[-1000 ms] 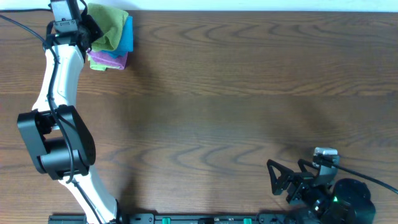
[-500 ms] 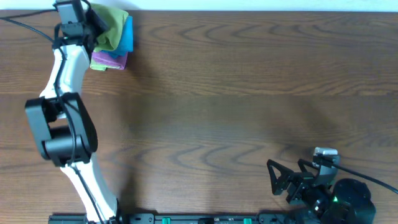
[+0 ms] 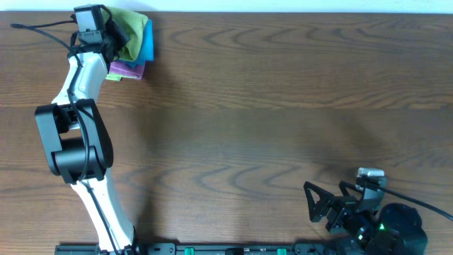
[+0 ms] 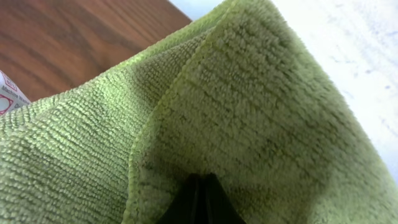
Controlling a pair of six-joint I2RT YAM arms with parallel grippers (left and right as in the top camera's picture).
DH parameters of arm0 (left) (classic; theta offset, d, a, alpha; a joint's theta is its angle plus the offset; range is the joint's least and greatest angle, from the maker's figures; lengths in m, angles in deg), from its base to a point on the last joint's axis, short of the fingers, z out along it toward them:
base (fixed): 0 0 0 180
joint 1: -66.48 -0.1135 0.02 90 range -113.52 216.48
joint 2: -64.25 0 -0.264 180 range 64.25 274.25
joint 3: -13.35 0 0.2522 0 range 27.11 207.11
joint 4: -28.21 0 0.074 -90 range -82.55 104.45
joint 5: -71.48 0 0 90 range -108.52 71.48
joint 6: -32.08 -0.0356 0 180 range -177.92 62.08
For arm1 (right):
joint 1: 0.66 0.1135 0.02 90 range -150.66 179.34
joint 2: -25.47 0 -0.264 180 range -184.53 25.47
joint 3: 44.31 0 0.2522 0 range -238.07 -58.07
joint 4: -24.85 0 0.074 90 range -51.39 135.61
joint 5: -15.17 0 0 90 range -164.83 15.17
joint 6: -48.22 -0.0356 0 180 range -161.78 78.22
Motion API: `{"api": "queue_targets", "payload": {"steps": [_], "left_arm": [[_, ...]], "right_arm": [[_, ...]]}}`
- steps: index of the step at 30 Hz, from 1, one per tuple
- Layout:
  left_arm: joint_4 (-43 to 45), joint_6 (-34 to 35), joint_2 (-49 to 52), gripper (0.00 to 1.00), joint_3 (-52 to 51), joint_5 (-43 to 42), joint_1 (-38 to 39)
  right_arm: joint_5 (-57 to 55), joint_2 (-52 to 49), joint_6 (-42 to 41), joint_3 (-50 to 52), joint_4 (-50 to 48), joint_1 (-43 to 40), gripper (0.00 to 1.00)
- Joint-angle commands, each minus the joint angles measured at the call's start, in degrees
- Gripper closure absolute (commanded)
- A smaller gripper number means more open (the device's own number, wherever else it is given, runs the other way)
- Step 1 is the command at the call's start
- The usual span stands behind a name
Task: Fold the cloth
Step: 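Lower the green cloth onto the stack top and adjust it with the left gripper, then open the left gripper and pull the left arm back from the stack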
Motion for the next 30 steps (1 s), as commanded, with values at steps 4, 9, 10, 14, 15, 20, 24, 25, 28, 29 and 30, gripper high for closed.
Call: {"api": "queue_targets", "payload": {"steps": [4,9,10,14,15,20,24,25,28,29,30], "left_arm": [[-0.8,-0.2,0.5,0.94,1.3,-0.6,0.1],[-0.5,-0.2,0.2,0.94,1.3,-2.2,0.0],[-0.3,-0.2,0.1,0.94,1.3,-2.7,0.0],[-0.2,-1.8,-1.3,0.84,3.0,-5.1,-0.3],[-0.5,-2.7,-1.9,0.81,3.5,-5.9,-0.3],[-3.5,-5.6,-6.3,0.45,4.6,-6.2,-0.3],[-8.3,-9.4,-10.7,0.05,4.6,-6.0,-0.3],[-9.9,-10.1,-11.8,0.05,4.6,-6.0,-0.3],[-14.8,-12.1,-15.4,0.05,4.6,-6.0,-0.4],[-16.6,-12.5,-16.5,0.05,4.6,-6.0,-0.4],[-18.4,-13.2,-17.8,0.05,4.6,-6.0,-0.4]], "right_arm": [[0.3,0.2,-0.8,0.2,0.1,-0.5,0.01],[0.3,0.2,-0.8,0.2,0.1,-0.5,0.01],[0.3,0.2,-0.8,0.2,0.1,-0.5,0.01],[0.3,0.2,-0.8,0.2,0.1,-0.5,0.01],[0.3,0.2,-0.8,0.2,0.1,-0.5,0.01],[0.3,0.2,-0.8,0.2,0.1,-0.5,0.01],[0.3,0.2,-0.8,0.2,0.1,-0.5,0.01],[0.3,0.2,-0.8,0.2,0.1,-0.5,0.01],[0.3,0.2,-0.8,0.2,0.1,-0.5,0.01],[0.3,0.2,-0.8,0.2,0.1,-0.5,0.01],[0.3,0.2,-0.8,0.2,0.1,-0.5,0.01]]}}
